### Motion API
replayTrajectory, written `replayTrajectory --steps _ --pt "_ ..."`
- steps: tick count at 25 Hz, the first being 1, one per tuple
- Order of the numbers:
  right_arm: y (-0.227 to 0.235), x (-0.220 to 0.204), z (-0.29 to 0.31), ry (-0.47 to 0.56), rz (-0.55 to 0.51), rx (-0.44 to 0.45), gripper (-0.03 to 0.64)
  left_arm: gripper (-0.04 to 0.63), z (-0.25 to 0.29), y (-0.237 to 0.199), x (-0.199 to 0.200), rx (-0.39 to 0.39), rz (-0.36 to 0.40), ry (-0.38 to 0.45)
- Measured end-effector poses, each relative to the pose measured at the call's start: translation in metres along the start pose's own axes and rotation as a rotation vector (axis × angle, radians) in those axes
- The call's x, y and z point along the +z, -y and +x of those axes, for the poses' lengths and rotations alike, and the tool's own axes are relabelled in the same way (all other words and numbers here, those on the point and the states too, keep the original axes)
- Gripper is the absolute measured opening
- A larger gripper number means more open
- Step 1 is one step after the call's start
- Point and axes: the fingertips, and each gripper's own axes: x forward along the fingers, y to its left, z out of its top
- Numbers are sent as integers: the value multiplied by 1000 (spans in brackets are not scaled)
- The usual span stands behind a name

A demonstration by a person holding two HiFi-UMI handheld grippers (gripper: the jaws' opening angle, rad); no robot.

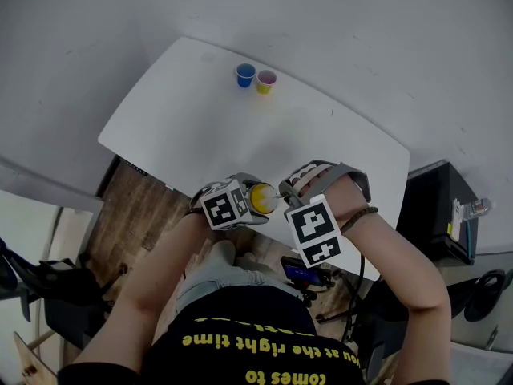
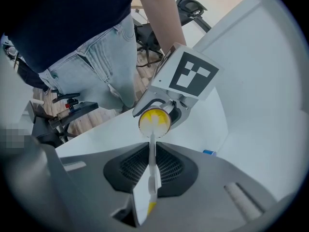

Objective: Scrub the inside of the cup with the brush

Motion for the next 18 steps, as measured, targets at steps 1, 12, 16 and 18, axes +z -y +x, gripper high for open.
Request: replayTrajectory --steps 1,12,16,18 --pt "0 0 -1 2 0 1 49 411 0 0 0 0 0 0" --pt "5 -6 -23 -6 24 -25 49 411 -6 -3 -6 18 -7 -4" --pt "5 -8 -27 -10 25 -28 49 411 -6 -4 -9 21 -8 -6" --pt "4 -8 -28 -11 27 -27 49 411 -6 -4 -9 25 -2 -3"
